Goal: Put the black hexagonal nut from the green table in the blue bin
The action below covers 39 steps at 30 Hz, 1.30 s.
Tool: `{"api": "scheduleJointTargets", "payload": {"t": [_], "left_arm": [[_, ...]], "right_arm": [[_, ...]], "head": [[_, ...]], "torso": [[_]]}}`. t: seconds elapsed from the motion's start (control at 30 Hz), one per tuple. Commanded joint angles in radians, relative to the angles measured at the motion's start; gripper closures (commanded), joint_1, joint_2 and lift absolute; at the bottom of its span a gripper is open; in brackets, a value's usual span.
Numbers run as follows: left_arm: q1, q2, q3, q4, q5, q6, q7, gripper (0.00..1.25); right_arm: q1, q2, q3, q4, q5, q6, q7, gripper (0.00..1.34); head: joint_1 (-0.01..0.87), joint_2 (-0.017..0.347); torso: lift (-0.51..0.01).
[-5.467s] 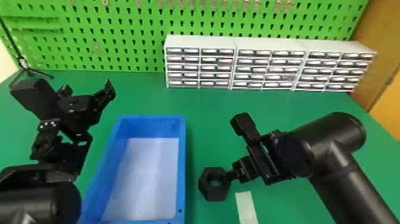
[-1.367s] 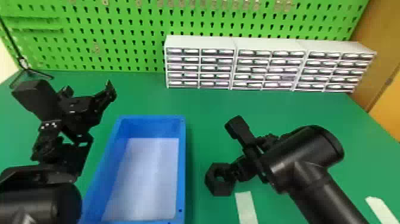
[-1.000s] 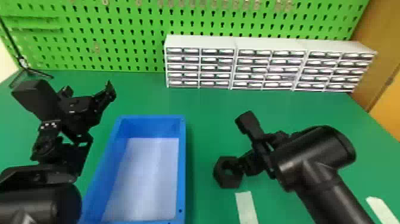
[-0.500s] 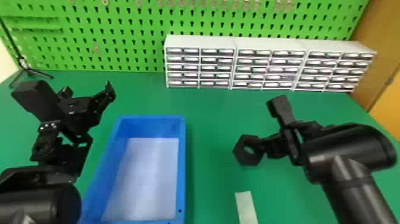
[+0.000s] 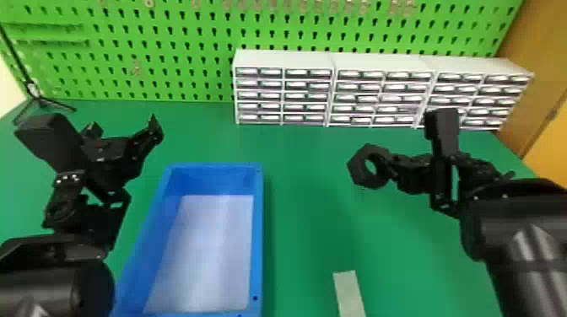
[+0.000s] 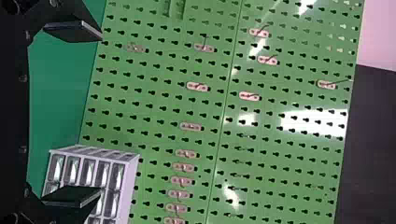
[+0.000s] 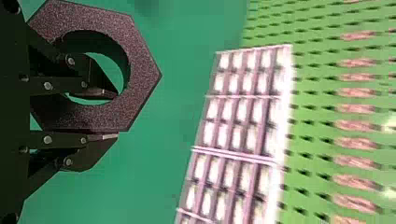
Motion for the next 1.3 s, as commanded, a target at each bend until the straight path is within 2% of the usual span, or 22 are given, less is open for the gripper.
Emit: {"api": "scheduleJointTargets", "payload": {"t": [0.0,0.1,0.23,0.4,0.6,0.93,1.27], "left_arm": [[0.001,0.0,0.0,0.0,-0.001,0.0,0.0,0.12],[0.001,0.0,0.0,0.0,-0.001,0.0,0.0,0.12],[0.003,0.0,0.0,0.0,-0.001,0.0,0.0,0.12],[0.003,0.0,-0.001,0.0,-0.004,0.0,0.0,0.12],[0.003,0.0,-0.001,0.0,-0.01,0.001,0.0,0.12],[0.004,0.0,0.0,0.002,-0.011,0.001,0.0,0.12],[0.003,0.0,0.002,0.003,-0.014,0.003,0.0,0.12]], "right_arm": [[0.014,0.019,-0.009,0.004,-0.074,-0.104,-0.026,1.01],[0.021,0.022,0.003,0.014,-0.129,-0.184,-0.065,1.01],[0.032,0.042,0.028,0.014,-0.172,-0.273,-0.121,1.01],[0.021,0.041,0.084,0.018,-0.221,-0.328,-0.146,1.01],[-0.012,0.004,0.204,0.026,-0.313,-0.351,-0.164,1.01],[-0.072,-0.093,0.433,0.029,-0.485,-0.353,-0.194,1.01],[-0.12,-0.133,0.58,0.05,-0.571,-0.357,-0.197,1.01]], "head": [[0.692,0.008],[0.692,0.008],[0.692,0.008],[0.692,0.008],[0.692,0.008],[0.692,0.008],[0.692,0.008]], "torso": [[-0.097],[-0.097],[-0.097],[-0.097],[-0.097],[-0.097],[-0.097]]}}
